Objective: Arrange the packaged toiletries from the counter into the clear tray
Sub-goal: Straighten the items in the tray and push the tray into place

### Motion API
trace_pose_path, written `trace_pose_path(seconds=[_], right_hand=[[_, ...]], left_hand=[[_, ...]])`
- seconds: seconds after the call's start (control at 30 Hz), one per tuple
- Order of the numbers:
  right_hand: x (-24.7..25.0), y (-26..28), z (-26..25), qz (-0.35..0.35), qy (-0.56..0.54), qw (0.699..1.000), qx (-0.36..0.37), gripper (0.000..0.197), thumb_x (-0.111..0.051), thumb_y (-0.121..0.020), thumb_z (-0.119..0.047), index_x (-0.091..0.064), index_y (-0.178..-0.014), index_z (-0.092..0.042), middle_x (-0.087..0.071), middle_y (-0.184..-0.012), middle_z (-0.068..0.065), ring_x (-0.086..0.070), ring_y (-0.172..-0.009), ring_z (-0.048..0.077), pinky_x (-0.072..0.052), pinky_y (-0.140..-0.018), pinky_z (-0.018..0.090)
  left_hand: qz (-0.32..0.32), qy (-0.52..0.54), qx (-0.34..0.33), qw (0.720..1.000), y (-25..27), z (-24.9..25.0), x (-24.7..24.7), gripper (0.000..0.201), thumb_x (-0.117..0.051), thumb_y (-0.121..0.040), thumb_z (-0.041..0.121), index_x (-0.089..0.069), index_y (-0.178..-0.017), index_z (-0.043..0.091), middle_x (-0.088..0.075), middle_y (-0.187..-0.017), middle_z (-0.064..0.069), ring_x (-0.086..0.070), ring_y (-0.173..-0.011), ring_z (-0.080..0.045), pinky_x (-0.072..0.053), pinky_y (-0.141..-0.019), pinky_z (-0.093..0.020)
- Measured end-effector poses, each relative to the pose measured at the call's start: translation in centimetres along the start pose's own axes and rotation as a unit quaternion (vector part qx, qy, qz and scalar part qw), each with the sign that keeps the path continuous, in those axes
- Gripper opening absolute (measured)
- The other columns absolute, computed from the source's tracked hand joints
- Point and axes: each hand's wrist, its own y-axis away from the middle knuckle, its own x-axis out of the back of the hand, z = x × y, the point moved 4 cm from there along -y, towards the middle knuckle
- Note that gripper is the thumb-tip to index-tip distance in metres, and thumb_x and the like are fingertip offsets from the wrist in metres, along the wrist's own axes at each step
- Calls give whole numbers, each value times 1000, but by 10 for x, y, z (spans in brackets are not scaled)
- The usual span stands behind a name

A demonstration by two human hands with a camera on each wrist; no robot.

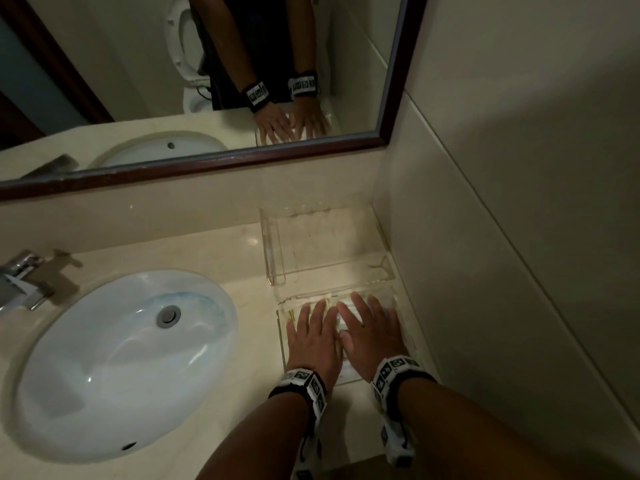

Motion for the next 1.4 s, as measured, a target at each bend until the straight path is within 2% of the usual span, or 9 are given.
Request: trace_pose_path(seconds=[0.23,0.4,0.53,0.7,0.8,1.07,1.2,1.33,1.4], right_hand=[[8,4,11,-8,21,1000,17,69,-33,-96,-62,-4,-156,-42,15,-166,-1,8,-153,27,5,-121,51],[4,1,12,5,23,1000,1,75,-40,-90,-67,-11,-156,-44,7,-167,9,-1,-152,37,-3,-121,52],[0,-3,13,-12,22,1000,-11,76,-40,-88,-69,-10,-154,-46,8,-167,6,-4,-151,36,-6,-121,51],[-3,-2,14,21,3,1000,-12,75,-32,-81,-71,-26,-151,-43,-21,-162,9,-25,-145,40,-20,-118,54],[-9,0,15,22,11,1000,-4,75,-23,-84,-71,-17,-154,-45,-13,-165,7,-17,-149,37,-14,-120,51],[-10,0,15,25,-6,1000,-5,69,-37,-93,-63,-11,-155,-45,-1,-166,4,-8,-151,33,-9,-122,50],[-3,1,14,-20,5,1000,-6,70,-34,-96,-63,-3,-156,-45,8,-167,3,0,-152,31,-4,-123,47],[16,4,12,-38,-3,999,-2,78,-14,-84,-72,-4,-156,-43,12,-166,0,3,-153,28,-4,-122,48],[23,11,12,-34,21,999,-6,79,-14,-83,-72,-7,-156,-41,10,-167,1,3,-153,28,-3,-121,51]], left_hand=[[-29,-52,-20,998,7,-5,16,61,-27,-98,50,-17,-155,30,-7,-164,-4,0,-151,-30,-8,-120,-51],[-57,-62,-16,996,7,-7,18,63,-27,-98,53,-13,-156,33,0,-165,-2,6,-151,-31,-4,-120,-53],[-63,-74,-25,995,8,-8,11,62,-26,-98,52,-12,-156,33,2,-165,-3,8,-151,-32,-3,-120,-54],[-57,-75,-29,995,9,-9,8,61,-21,-99,53,-7,-156,34,5,-165,-2,11,-150,-31,0,-120,-52],[-46,-82,-32,995,10,-9,6,62,-17,-99,53,-4,-156,34,7,-165,-2,13,-150,-30,2,-120,-52],[-50,-87,-33,994,9,-9,4,62,-16,-99,53,0,-156,34,10,-165,-2,16,-150,-29,2,-121,-51],[-65,-90,-41,993,8,-11,5,64,-17,-98,56,-1,-156,34,9,-165,-2,14,-150,-29,-1,-121,-49],[-60,-114,-50,990,9,-15,20,68,-20,-96,58,-6,-156,30,4,-165,-5,11,-150,-31,-6,-121,-50],[-45,-122,-46,990,14,-17,31,69,-24,-95,57,-11,-156,28,1,-165,-6,8,-150,-31,-8,-120,-51]])
